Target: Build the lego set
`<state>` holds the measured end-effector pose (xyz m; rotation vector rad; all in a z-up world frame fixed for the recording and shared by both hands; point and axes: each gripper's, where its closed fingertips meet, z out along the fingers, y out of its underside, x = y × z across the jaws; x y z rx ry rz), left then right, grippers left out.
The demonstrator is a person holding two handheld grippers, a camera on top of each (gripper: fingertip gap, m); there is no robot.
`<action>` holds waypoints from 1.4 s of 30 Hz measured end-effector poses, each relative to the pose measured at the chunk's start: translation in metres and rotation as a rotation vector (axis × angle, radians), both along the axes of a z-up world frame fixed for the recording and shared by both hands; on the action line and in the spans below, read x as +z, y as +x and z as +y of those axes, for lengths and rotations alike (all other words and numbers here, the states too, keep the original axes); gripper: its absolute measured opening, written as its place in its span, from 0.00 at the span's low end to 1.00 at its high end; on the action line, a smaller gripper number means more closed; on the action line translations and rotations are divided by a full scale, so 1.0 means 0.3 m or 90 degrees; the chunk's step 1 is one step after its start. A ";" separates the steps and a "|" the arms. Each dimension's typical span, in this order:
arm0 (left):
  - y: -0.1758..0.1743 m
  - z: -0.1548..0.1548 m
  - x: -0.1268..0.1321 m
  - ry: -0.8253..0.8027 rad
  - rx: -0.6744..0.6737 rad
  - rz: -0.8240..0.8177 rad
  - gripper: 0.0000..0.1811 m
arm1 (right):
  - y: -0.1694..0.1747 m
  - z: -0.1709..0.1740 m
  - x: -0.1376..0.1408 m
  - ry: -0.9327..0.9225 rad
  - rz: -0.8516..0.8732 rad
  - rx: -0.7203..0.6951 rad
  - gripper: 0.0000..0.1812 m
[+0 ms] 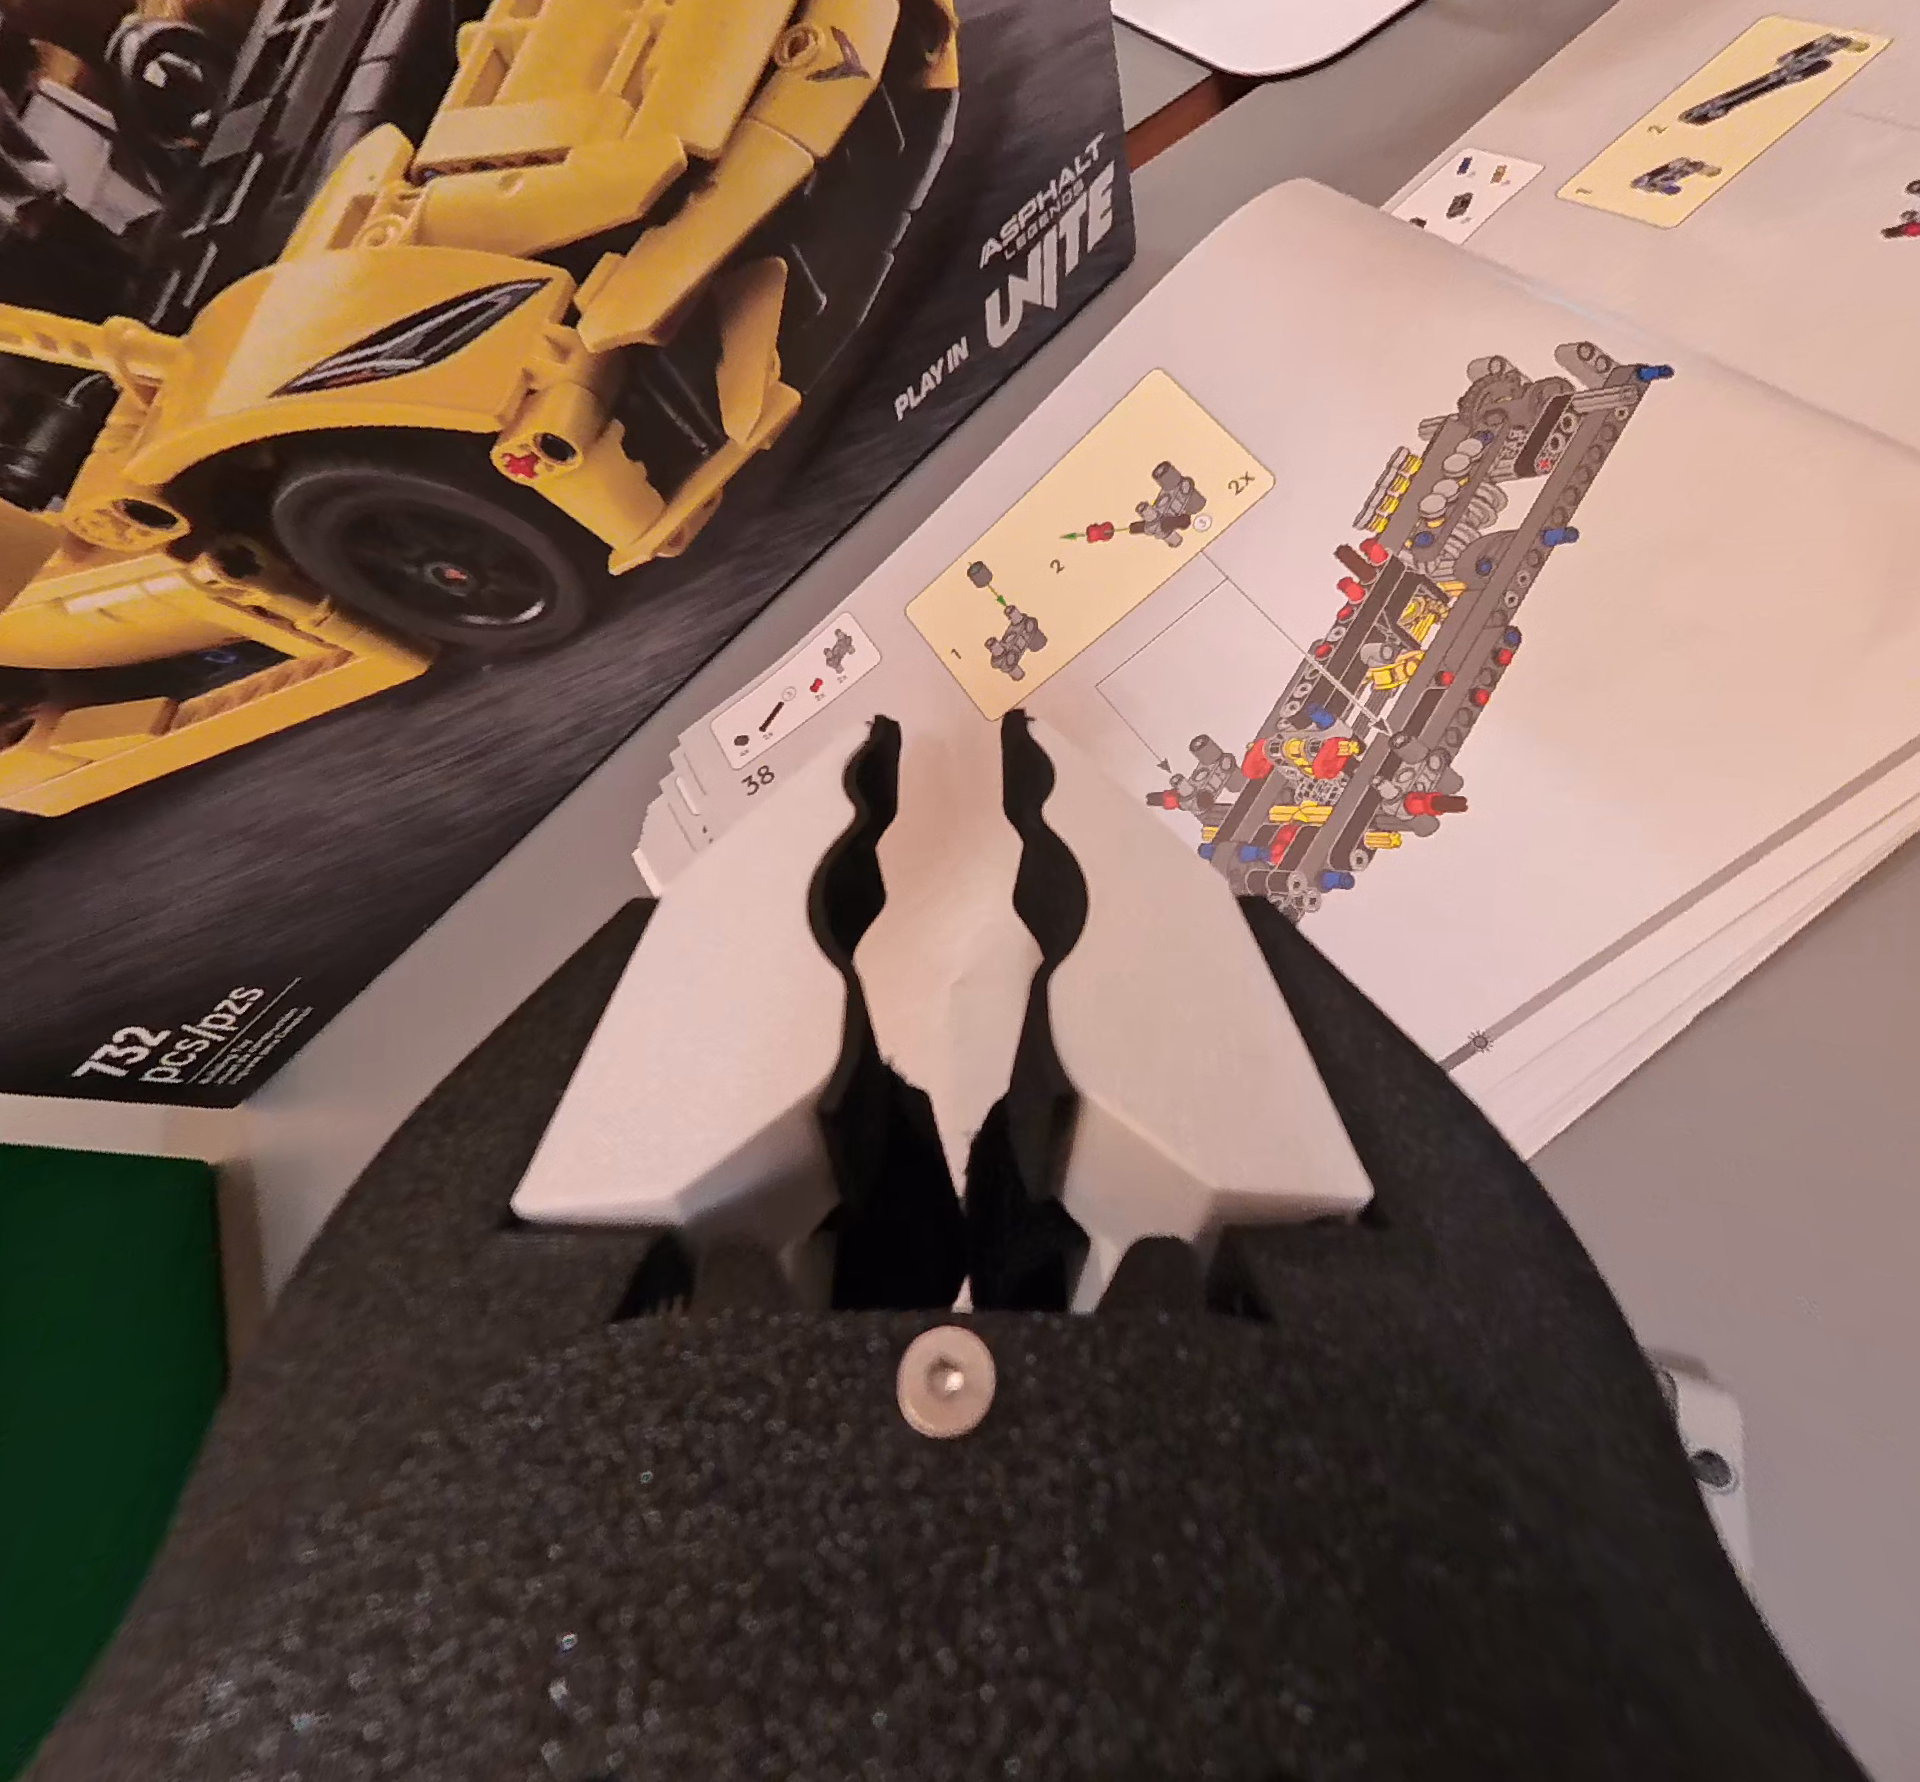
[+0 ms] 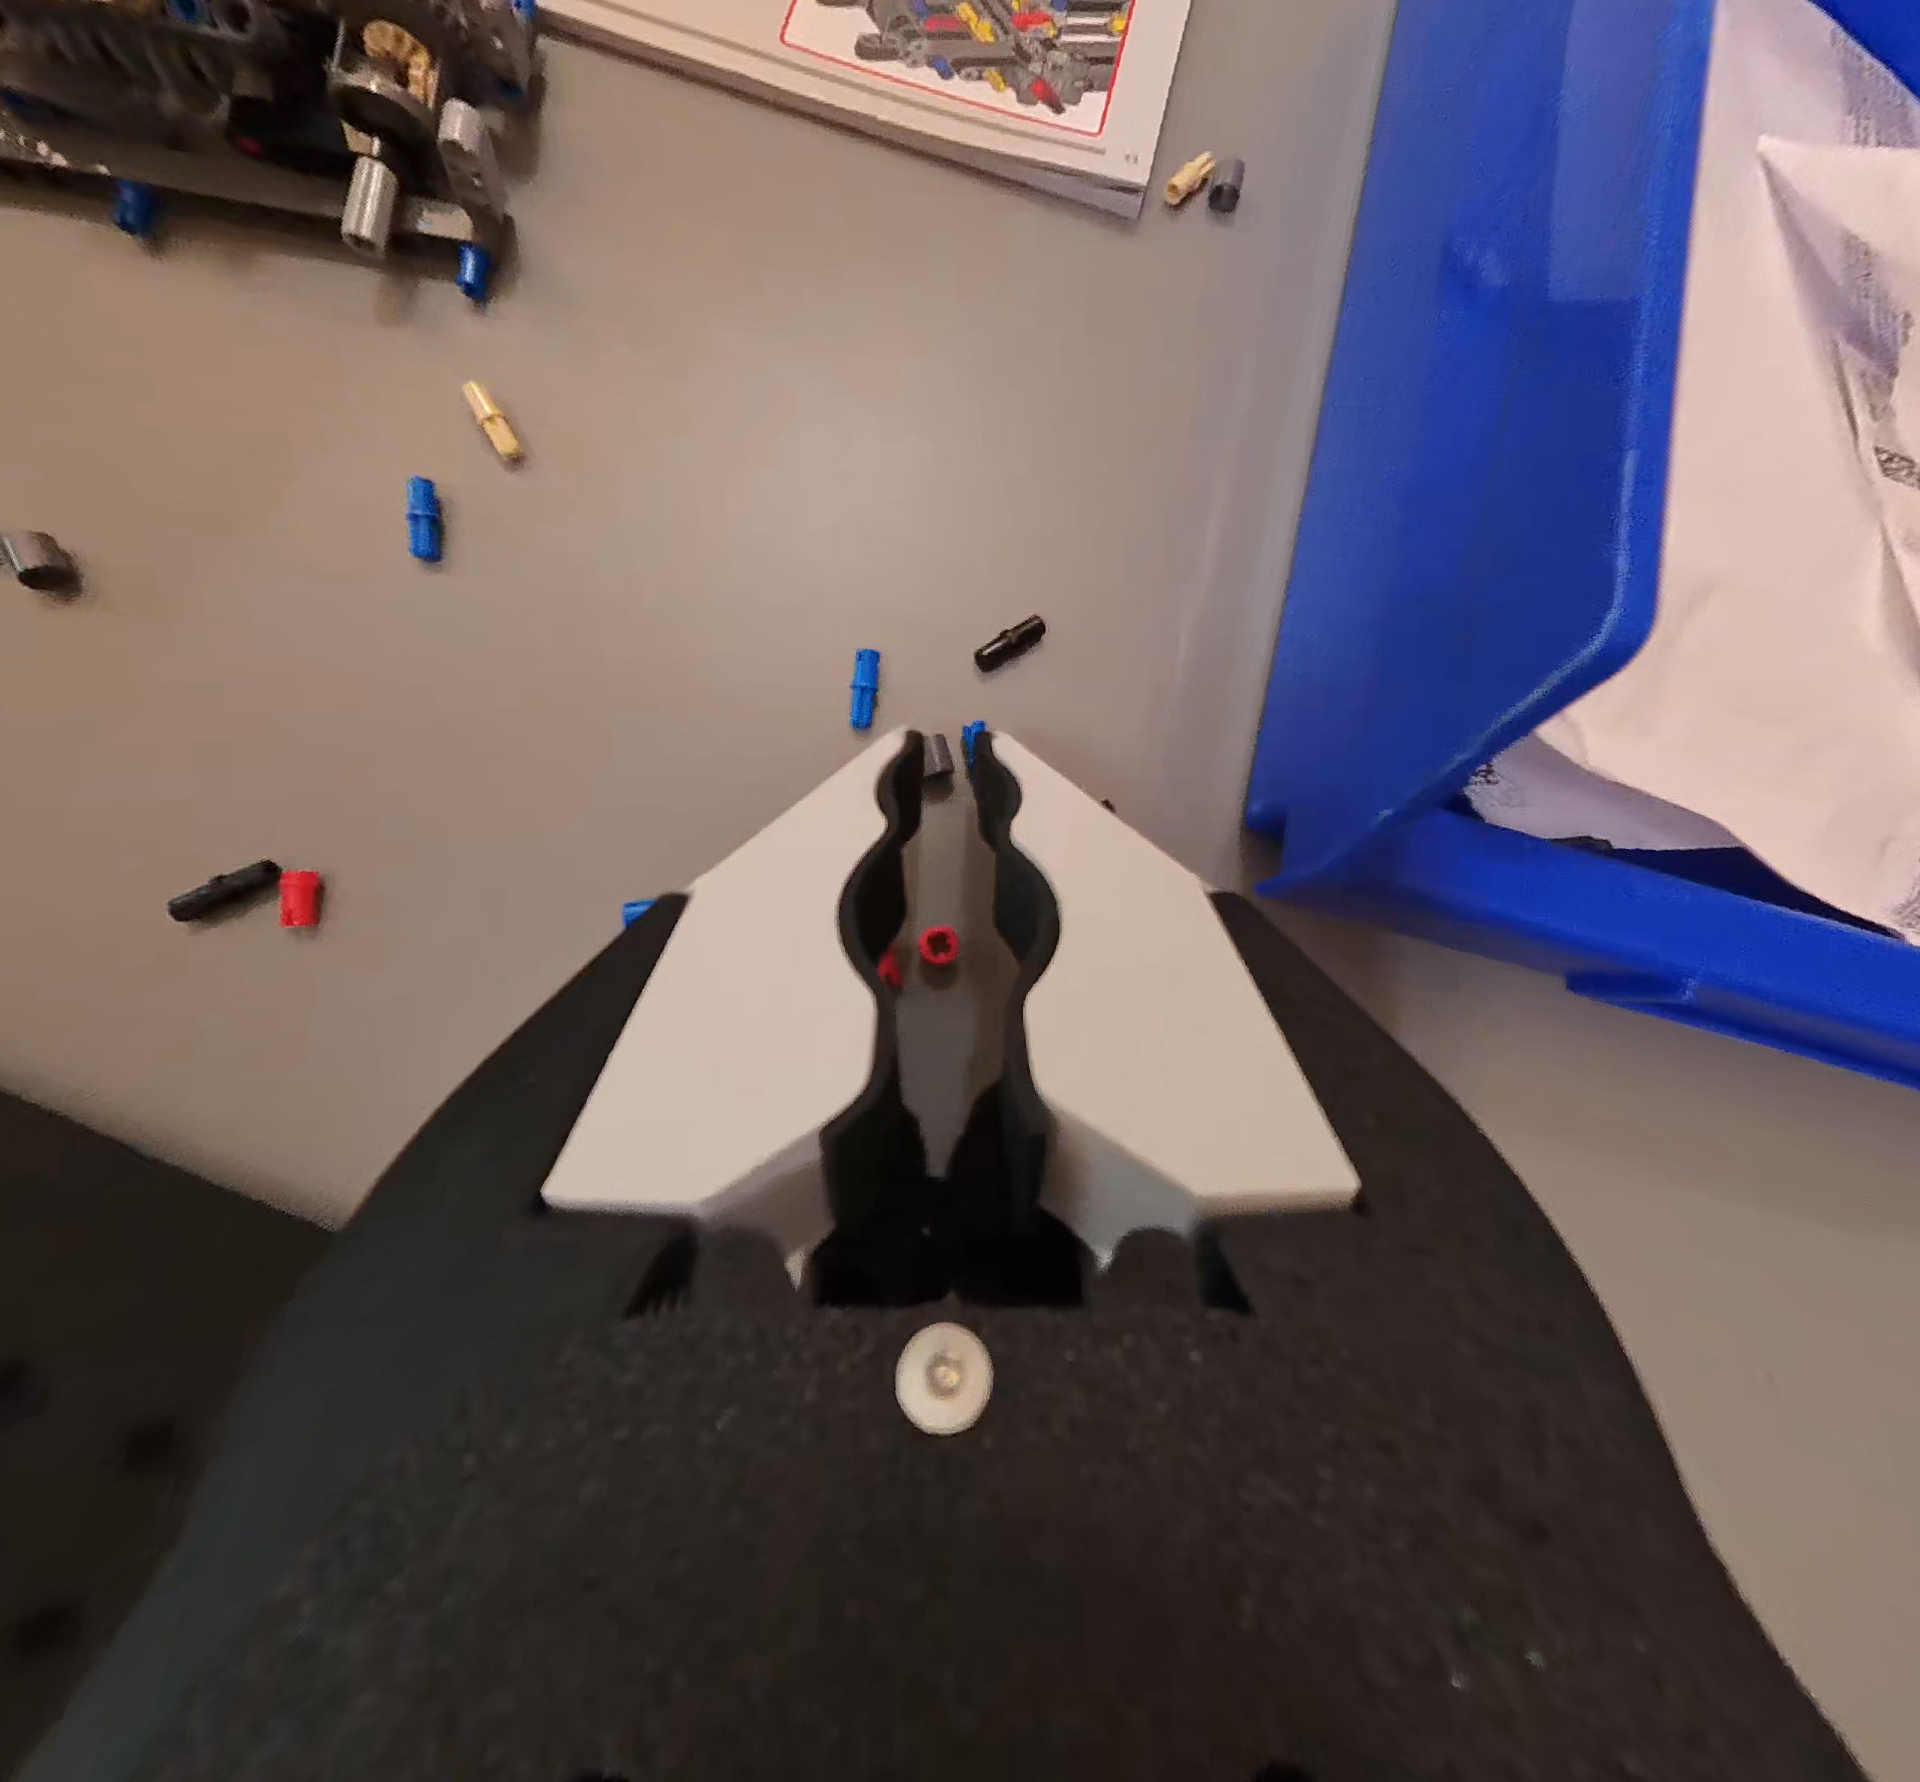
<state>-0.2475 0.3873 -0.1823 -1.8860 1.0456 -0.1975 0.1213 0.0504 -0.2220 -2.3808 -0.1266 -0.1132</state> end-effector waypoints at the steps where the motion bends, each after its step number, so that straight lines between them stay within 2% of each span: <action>1: 0.000 0.000 -0.001 -0.001 0.000 -0.001 0.10 | -0.003 0.001 -0.004 0.000 0.007 0.003 0.04; 15: 0.003 -0.001 -0.011 -0.003 -0.004 0.005 0.10 | -0.011 0.008 -0.020 0.013 0.120 -0.003 0.02; 19: 0.001 0.000 -0.007 -0.002 -0.002 0.004 0.10 | -0.025 0.022 0.030 0.041 0.084 0.012 0.00; 23: 0.002 -0.001 -0.008 -0.002 -0.004 0.006 0.10 | 0.018 0.003 0.034 0.018 -0.028 -0.002 0.00; 28: 0.007 -0.005 -0.010 -0.001 -0.008 0.010 0.10 | -0.002 -0.018 -0.016 -0.018 0.058 0.005 0.09; 35: 0.006 -0.005 -0.011 0.001 -0.007 0.011 0.10 | -0.027 0.006 -0.032 -0.011 0.062 0.028 0.03; 37: 0.006 -0.005 -0.012 0.000 -0.007 0.012 0.10 | -0.071 0.029 0.000 0.011 0.076 0.047 0.03; 40: 0.011 -0.008 -0.015 0.000 -0.010 0.014 0.10 | -0.290 0.064 0.038 0.028 0.155 0.166 0.03; 42: 0.013 -0.010 -0.020 0.000 -0.013 0.019 0.10 | -0.434 0.060 0.030 0.012 0.161 0.258 0.03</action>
